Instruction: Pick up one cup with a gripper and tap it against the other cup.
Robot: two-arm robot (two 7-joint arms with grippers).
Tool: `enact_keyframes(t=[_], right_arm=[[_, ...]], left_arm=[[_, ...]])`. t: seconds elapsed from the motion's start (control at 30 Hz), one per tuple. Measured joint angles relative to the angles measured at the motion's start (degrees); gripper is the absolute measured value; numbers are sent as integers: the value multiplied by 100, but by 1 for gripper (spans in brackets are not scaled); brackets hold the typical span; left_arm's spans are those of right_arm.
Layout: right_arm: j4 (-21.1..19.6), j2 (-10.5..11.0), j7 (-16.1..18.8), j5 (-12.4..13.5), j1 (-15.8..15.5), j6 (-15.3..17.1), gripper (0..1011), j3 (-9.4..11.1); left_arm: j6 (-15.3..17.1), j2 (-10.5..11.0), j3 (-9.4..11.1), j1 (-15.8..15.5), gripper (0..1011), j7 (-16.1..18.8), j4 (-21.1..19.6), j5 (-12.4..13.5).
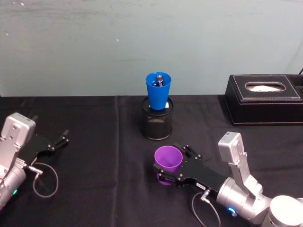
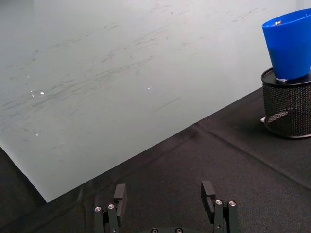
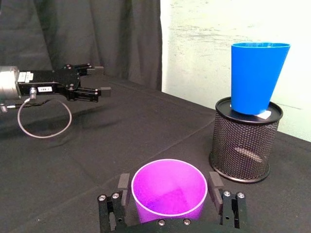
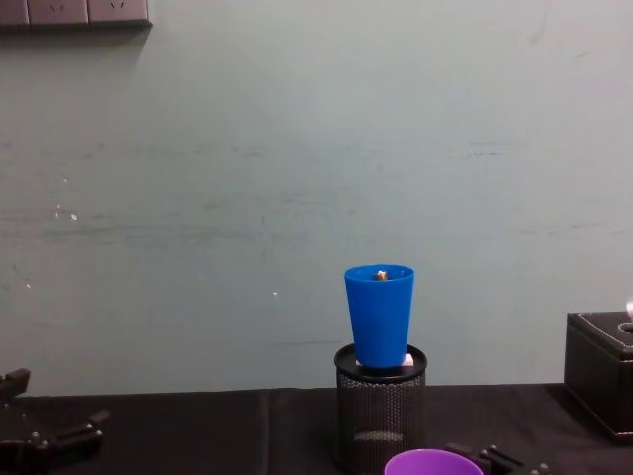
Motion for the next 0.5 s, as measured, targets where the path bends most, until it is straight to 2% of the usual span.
enact_keyframes(t=[0.5], right_arm=[[89,-109,65,-133,-6,-1,1003,71]], left_arm=[[0,0,0,0,1000,0,0,0]])
